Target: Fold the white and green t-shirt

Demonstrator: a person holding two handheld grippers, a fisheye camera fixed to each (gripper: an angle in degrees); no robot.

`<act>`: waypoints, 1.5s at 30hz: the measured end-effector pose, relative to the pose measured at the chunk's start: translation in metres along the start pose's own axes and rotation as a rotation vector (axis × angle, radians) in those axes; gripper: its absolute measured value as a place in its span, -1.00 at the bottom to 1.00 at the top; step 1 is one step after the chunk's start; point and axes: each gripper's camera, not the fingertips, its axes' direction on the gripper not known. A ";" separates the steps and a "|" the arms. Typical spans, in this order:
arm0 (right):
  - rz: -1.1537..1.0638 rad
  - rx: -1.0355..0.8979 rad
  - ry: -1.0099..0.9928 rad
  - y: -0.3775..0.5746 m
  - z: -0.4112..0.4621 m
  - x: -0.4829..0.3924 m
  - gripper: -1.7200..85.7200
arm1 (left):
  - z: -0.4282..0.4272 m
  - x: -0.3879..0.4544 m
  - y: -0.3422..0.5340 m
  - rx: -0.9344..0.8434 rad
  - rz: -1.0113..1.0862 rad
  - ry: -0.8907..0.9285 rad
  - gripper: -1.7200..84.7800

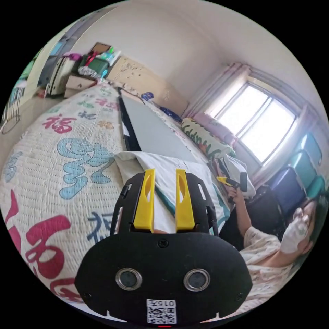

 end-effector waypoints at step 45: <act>-0.608 0.069 0.198 0.007 0.215 -0.008 -0.86 | 0.148 0.095 -0.330 -0.062 0.205 -0.197 -0.91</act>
